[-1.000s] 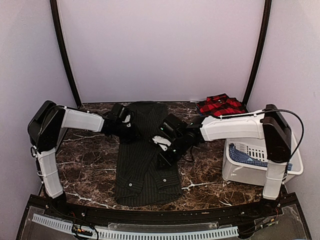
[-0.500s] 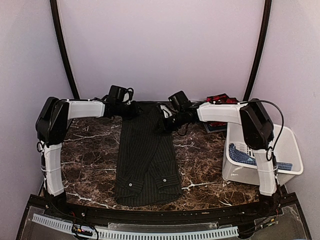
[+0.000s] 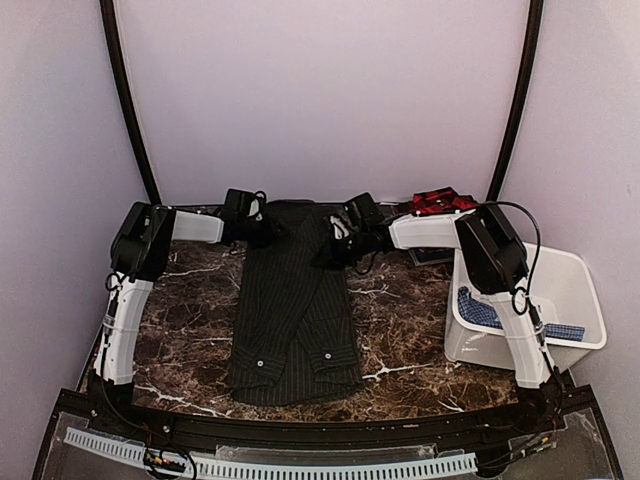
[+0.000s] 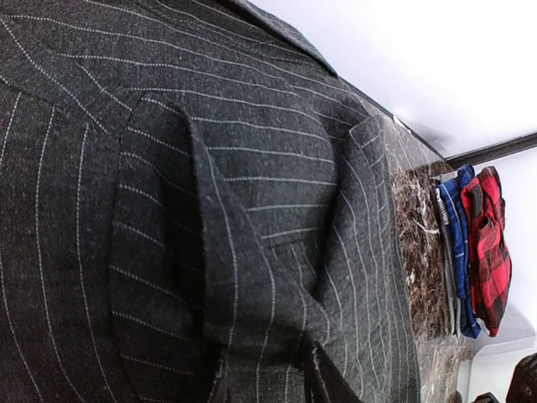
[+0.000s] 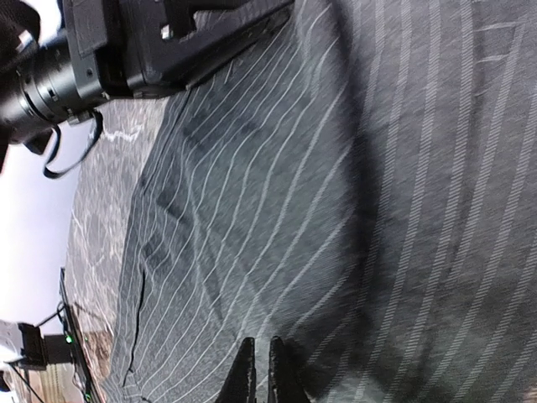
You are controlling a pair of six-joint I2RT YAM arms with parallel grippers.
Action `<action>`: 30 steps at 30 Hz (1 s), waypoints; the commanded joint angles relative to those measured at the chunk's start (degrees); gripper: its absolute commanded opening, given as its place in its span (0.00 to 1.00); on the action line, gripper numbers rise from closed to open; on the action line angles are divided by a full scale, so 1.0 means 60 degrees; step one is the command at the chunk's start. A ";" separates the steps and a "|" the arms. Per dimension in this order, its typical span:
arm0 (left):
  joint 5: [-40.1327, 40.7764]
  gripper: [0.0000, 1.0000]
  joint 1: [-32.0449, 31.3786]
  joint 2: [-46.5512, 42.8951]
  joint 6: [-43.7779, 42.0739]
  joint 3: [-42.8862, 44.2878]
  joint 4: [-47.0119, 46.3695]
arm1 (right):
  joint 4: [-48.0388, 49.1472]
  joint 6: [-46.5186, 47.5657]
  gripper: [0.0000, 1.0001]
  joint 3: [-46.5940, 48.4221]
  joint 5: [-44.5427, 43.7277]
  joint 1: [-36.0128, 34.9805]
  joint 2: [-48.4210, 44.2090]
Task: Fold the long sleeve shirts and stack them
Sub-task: Smooth out the rectangle-folded shirt at the center of the board.
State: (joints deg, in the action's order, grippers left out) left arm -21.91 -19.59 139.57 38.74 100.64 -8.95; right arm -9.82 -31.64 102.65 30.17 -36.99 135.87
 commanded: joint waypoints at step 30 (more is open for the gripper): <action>-0.0976 0.29 -0.0864 -0.0961 0.0415 0.0204 -0.0569 | -0.0564 0.0368 0.04 0.0279 -0.1848 0.0085 -0.1105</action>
State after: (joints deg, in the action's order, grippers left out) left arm -25.02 -23.81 133.99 38.52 104.31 -9.78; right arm -13.47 -30.68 102.26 20.75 -35.48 132.44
